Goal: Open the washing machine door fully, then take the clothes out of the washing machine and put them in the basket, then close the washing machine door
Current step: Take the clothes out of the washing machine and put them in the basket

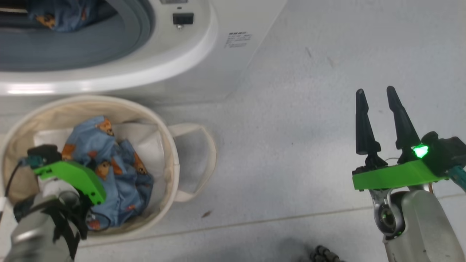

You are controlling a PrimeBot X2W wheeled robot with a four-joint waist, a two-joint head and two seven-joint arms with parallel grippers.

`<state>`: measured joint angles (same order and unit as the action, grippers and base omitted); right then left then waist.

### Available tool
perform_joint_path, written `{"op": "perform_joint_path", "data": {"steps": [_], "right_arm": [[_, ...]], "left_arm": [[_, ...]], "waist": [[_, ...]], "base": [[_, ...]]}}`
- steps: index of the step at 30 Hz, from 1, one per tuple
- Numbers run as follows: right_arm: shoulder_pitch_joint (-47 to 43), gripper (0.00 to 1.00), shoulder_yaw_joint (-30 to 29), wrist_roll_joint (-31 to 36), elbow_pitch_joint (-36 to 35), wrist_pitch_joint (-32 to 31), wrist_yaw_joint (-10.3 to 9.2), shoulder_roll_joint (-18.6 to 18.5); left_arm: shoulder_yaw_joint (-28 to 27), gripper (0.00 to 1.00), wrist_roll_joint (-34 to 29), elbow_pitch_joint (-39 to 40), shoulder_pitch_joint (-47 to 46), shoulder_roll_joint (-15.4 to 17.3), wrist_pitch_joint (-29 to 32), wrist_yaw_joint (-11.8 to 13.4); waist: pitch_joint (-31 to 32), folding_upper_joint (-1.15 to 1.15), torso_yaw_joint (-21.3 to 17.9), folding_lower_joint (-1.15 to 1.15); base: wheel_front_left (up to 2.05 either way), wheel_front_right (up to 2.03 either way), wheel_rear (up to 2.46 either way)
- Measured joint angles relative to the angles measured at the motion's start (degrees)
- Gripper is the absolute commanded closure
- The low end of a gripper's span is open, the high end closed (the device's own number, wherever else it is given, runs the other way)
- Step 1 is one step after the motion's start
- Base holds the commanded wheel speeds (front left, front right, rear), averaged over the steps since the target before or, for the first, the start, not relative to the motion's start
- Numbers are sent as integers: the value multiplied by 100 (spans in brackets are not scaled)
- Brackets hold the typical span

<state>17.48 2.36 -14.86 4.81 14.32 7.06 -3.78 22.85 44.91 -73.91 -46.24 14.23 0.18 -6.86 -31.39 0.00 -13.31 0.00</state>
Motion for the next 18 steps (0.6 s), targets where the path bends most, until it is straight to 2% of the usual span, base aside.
{"op": "perform_joint_path", "data": {"steps": [6,7,8,9,10,18], "right_arm": [[31,0,-41,36,-180,14,0,1],[58,0,-49,58,-192,14,0,2],[93,0,-58,67,-200,14,0,2],[129,0,-70,68,-215,14,0,3],[153,0,-77,68,-229,14,0,3],[164,0,-92,67,-116,15,0,3]], "left_arm": [[-26,100,26,-10,-260,49,100,138],[-27,96,25,-10,-266,52,100,138],[-30,60,26,-15,-265,52,99,138],[-32,19,26,-23,-265,52,94,137],[-43,0,42,-33,-263,52,56,137],[-147,0,214,-32,-204,45,-159,223]], "waist": [[-440,0,37,0],[-488,0,46,0],[-517,0,54,0],[-523,0,64,0],[-509,0,69,0],[-142,0,146,0]], "base": [[0,0,0],[0,0,0],[0,0,0],[0,0,0],[0,0,0],[0,0,0]]}}
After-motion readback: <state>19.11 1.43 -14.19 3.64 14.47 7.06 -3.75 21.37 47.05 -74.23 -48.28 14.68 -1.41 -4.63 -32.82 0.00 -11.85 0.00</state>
